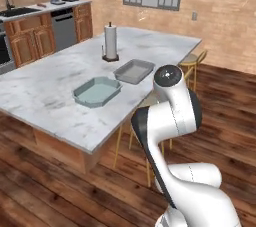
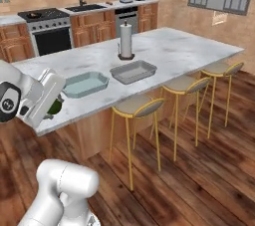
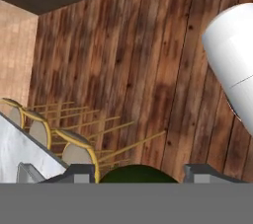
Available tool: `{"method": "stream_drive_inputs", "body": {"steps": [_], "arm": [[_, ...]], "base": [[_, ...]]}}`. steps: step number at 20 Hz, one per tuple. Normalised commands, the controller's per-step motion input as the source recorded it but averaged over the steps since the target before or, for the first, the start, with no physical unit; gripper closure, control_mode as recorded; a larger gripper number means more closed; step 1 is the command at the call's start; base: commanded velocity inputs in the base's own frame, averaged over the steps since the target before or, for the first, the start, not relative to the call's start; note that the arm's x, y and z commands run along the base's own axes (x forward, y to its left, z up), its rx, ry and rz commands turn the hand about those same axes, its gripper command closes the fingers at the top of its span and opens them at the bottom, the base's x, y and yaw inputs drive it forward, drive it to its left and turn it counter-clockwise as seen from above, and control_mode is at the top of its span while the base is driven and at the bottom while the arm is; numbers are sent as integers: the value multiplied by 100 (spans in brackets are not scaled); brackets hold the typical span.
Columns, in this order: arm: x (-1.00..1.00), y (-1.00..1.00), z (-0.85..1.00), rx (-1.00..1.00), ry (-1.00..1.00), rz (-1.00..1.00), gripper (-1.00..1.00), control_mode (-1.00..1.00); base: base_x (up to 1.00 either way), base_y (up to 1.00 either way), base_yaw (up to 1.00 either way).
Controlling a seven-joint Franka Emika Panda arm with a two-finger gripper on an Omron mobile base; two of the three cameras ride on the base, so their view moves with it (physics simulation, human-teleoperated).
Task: Place the cold items (lime and squash) from the fridge in one tupperware on the dining counter. Place the warm items (hot dog and kebab skewer) in the stove area in another tupperware.
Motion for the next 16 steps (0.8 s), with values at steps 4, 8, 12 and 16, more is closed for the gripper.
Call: {"method": "stream_drive_inputs", "body": {"steps": [4, 8, 12, 16], "arm": [[0, 0, 0, 0, 0, 0, 100, 100], [0, 0, 0, 0, 0, 0, 100, 100], [0, 0, 0, 0, 0, 0, 100, 100], [0, 0, 0, 0, 0, 0, 100, 100]], "base": [[38, -15, 37], [39, -28, 37], [39, -40, 36], [48, -48, 37]]}}
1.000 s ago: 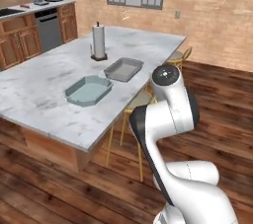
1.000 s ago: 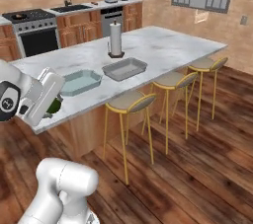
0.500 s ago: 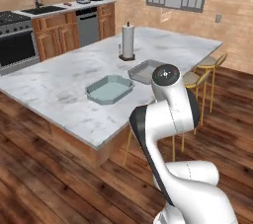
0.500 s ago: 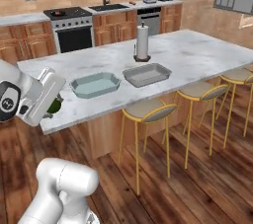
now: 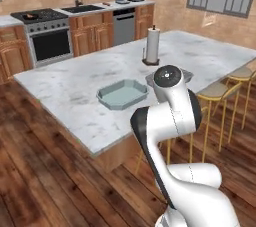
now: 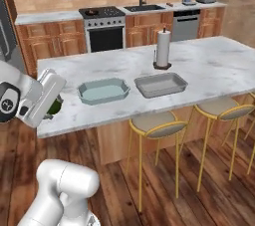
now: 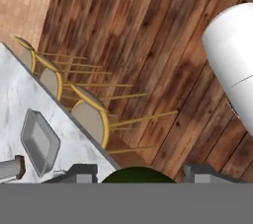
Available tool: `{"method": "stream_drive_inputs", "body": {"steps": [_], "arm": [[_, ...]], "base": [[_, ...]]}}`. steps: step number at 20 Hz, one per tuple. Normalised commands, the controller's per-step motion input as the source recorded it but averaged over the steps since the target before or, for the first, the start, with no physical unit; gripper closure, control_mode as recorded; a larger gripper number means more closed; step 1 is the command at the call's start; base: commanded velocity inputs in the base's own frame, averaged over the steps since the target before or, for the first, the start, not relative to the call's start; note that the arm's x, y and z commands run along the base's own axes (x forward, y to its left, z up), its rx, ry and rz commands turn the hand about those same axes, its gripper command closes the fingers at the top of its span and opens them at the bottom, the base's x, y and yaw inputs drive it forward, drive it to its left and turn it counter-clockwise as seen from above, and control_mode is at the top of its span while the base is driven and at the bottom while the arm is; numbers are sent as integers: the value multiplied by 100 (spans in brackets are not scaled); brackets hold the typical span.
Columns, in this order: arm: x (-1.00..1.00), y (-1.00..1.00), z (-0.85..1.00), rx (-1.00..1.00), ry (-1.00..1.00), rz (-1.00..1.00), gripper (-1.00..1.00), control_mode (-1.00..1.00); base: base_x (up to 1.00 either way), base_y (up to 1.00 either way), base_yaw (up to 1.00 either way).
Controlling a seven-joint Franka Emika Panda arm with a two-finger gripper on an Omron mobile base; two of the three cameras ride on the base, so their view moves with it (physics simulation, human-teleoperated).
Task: Place the cold items (lime and squash) from the fridge in one tupperware on the dining counter. Place the warm items (hot dog and kebab skewer) in the stove area in another tupperware.
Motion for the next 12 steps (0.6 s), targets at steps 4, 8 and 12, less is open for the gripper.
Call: {"method": "stream_drive_inputs", "body": {"steps": [4, 8, 12], "arm": [[0, 0, 0, 0, 0, 0, 100, 100], [0, 0, 0, 0, 0, 0, 100, 100], [0, 0, 0, 0, 0, 0, 100, 100]], "base": [[52, -45, 36], [54, -42, 36], [65, -31, 33]]}}
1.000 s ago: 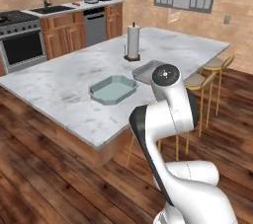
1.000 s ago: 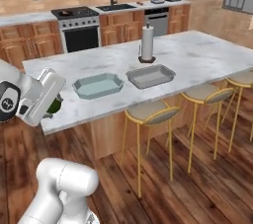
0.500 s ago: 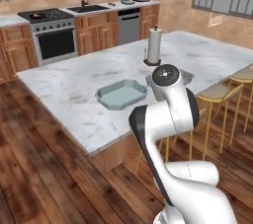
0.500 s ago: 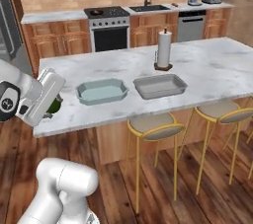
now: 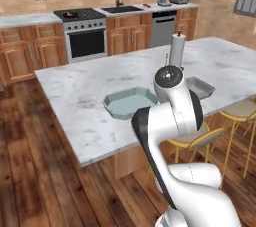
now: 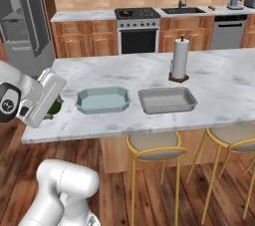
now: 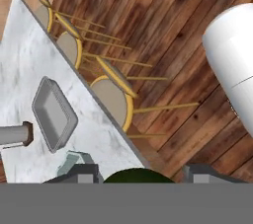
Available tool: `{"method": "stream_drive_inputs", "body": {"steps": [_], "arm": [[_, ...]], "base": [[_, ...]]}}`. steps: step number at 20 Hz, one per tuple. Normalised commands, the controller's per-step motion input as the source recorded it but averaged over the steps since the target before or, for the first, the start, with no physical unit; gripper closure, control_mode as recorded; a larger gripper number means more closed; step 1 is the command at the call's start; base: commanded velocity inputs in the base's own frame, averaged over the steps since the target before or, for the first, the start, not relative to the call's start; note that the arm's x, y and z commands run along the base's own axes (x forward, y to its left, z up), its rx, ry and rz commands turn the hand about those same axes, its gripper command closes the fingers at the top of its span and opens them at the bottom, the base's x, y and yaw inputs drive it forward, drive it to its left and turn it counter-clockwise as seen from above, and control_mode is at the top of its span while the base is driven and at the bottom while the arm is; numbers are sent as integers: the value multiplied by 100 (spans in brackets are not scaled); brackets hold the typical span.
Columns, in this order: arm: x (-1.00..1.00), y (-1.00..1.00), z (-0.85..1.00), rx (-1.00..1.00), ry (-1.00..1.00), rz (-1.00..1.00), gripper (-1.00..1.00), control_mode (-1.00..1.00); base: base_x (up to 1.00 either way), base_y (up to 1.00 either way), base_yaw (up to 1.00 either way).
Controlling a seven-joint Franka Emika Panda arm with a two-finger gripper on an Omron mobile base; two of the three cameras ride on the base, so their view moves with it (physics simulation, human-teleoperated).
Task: Place the cold items (lime and squash) from the fridge in one tupperware on the dining counter. Place the warm items (hot dog and kebab skewer) in the stove area in another tupperware.
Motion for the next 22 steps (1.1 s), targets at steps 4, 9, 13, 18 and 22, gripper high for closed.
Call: {"method": "stream_drive_inputs", "body": {"steps": [4, 9, 13, 18, 22], "arm": [[0, 0, 0, 0, 0, 0, 100, 100], [0, 0, 0, 0, 0, 0, 100, 100], [0, 0, 0, 0, 0, 0, 100, 100], [13, -6, -8, 0, 1, 14, 100, -100], [59, -19, -24, 0, 12, 38, 100, -100]], "base": [[71, -28, 33], [58, -30, 33], [40, -30, 34], [20, -16, 20], [0, 0, 0]]}}
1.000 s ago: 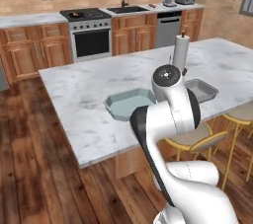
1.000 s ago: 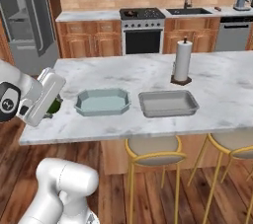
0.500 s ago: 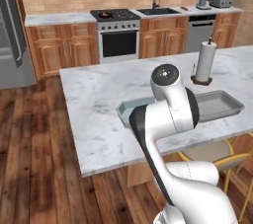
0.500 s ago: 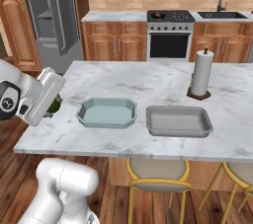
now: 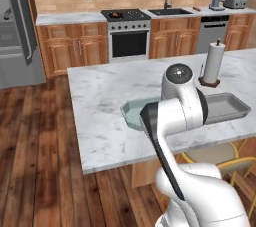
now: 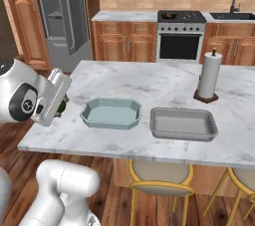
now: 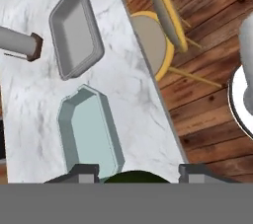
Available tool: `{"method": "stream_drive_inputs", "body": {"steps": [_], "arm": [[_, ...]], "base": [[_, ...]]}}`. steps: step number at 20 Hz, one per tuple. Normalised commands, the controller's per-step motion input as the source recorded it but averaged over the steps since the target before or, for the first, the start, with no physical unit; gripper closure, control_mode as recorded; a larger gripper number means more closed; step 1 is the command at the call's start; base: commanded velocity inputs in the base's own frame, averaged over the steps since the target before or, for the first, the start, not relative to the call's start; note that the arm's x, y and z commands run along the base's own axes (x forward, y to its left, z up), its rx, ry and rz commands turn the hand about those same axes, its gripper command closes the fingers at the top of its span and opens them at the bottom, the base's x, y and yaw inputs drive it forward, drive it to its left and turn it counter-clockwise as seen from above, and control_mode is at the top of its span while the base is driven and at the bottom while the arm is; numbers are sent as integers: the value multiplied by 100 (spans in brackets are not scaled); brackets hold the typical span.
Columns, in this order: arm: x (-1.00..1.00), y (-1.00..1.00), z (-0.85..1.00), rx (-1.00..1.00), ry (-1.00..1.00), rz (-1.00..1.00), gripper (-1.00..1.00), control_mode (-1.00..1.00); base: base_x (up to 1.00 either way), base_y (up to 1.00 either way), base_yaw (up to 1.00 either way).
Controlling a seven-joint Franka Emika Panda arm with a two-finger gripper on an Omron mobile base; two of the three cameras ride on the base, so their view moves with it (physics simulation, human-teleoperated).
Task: Place the cold items (lime and squash) from the fridge in one tupperware on the dining counter. Place the warm items (hot dog and kebab skewer) in the stove area in another tupperware.
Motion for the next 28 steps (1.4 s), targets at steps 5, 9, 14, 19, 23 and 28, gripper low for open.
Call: {"method": "stream_drive_inputs", "body": {"steps": [5, 9, 14, 19, 23, 28], "arm": [[83, -24, -10, 0, 18, 33, 100, -100], [93, -26, -4, 0, 12, 21, 100, -100], [86, -25, -1, 0, 18, 16, 100, -100], [82, -15, -16, 0, 29, 12, 100, -100], [69, -3, -39, -1, 23, 13, 100, -100], [74, 0, -64, -5, 8, 7, 100, -100]], "base": [[0, 0, 0], [0, 0, 0], [0, 0, 0], [0, 0, 0], [0, 0, 0], [0, 0, 0]]}}
